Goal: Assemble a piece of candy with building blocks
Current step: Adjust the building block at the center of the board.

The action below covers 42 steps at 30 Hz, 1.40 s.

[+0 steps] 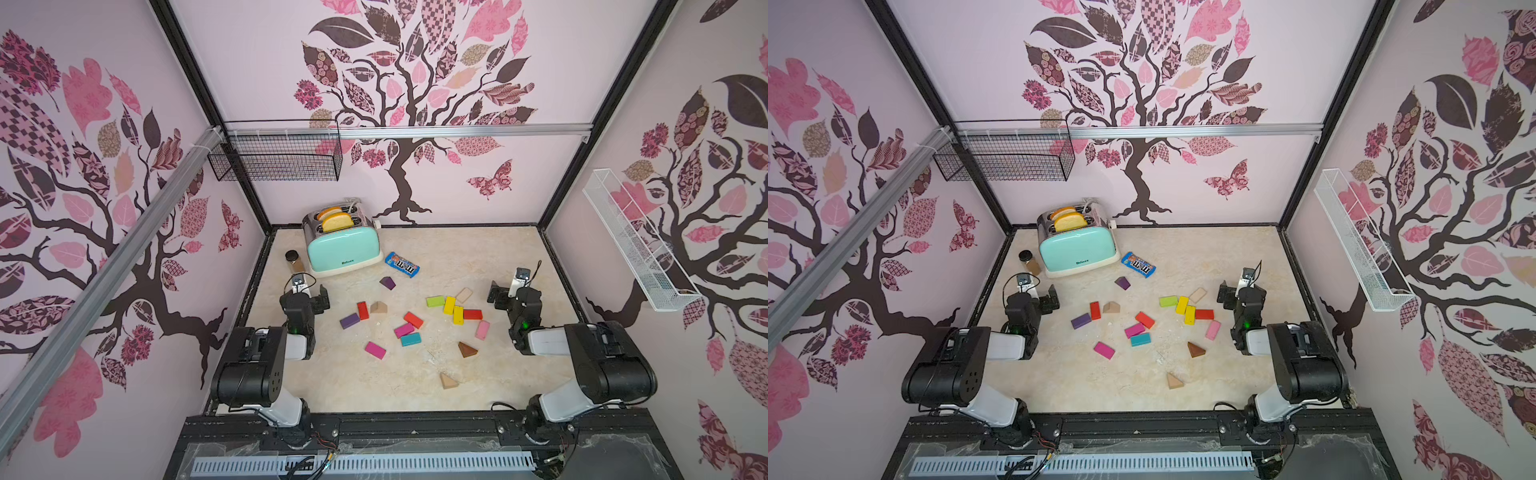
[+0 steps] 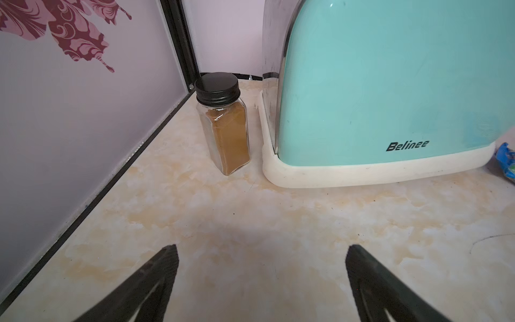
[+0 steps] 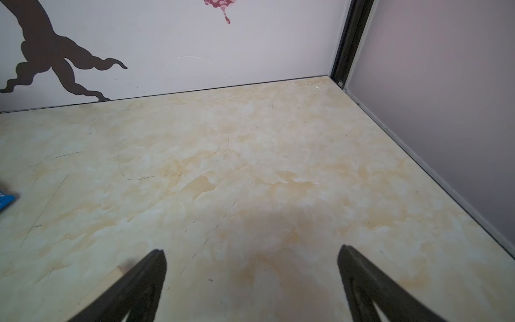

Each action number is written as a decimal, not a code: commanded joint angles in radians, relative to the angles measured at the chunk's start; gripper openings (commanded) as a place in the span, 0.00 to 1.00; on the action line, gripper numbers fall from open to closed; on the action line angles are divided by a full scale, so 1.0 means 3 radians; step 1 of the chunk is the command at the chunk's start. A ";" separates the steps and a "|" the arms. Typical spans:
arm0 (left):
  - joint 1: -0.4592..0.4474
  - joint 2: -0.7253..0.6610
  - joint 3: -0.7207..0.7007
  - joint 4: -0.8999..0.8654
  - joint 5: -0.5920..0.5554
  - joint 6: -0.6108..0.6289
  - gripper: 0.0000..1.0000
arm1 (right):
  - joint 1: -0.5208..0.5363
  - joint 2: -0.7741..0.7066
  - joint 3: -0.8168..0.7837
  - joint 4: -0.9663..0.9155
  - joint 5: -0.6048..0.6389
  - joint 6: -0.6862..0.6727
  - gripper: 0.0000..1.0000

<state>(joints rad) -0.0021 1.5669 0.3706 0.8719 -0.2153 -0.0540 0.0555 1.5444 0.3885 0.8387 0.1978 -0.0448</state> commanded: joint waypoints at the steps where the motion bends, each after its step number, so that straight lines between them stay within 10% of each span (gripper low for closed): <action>1: 0.0016 -0.0033 0.0030 0.0001 0.0028 -0.0014 0.98 | -0.0013 0.0024 0.0094 -0.0023 -0.0020 0.0011 0.99; 22: -0.0039 -0.0051 0.0038 0.0083 -0.0143 -0.0011 0.98 | -0.0012 0.0008 0.0067 0.0043 0.0019 0.0019 0.99; 24: -0.0226 -0.0328 0.0281 -0.0618 -0.0802 -0.0049 0.98 | -0.0012 -0.0168 0.0098 -0.0130 0.0068 0.0013 0.99; 29: -0.0550 -0.0978 0.0973 -0.2368 -0.1094 -0.0391 0.98 | 0.0054 -0.0713 0.0797 -0.1960 -0.0212 0.0411 0.99; 35: -0.0596 -0.1147 0.2128 -0.4722 -0.0003 -0.1163 0.98 | 0.0266 -0.0761 0.1452 -0.3251 -0.1092 0.0703 0.99; 42: -0.0647 -0.1141 0.2022 -0.5258 0.1272 -0.1323 0.98 | 0.0715 -0.1062 0.1851 -0.4421 -0.1684 0.0418 0.99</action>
<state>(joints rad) -0.1871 1.2167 1.0271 -0.5125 -0.0292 -0.3923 0.2512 1.2934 0.9058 -0.2543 -0.1844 0.1040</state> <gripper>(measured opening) 0.981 0.993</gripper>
